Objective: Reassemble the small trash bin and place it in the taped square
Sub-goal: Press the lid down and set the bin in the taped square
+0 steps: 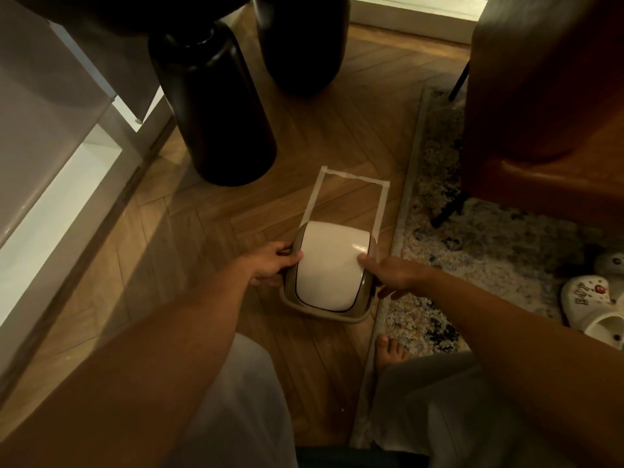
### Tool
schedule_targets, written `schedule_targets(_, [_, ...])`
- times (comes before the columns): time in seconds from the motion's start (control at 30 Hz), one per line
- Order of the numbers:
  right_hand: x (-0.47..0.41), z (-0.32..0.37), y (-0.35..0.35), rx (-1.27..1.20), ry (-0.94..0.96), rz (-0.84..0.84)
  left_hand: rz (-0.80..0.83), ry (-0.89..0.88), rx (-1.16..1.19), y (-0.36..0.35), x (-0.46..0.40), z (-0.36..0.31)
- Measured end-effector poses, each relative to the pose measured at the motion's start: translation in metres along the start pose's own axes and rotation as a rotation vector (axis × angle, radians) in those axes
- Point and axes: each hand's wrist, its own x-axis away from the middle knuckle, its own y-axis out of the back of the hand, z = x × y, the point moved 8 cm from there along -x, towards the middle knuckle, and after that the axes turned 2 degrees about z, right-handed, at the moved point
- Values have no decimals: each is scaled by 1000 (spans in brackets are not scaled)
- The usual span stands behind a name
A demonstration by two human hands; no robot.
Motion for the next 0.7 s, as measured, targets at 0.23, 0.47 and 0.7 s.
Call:
schedule_targets(0.23, [-2, -9, -4, -45, 63, -43, -51, -37, -115, -1, 5, -8])
schedule_targets(0.47, [-4, -2, 4, 60, 77, -51, -95, -112, -259, 1, 7, -20])
schedule_targets(0.7, [5, 45, 32, 163, 336, -318, -115, -249, -303, -5, 14, -47])
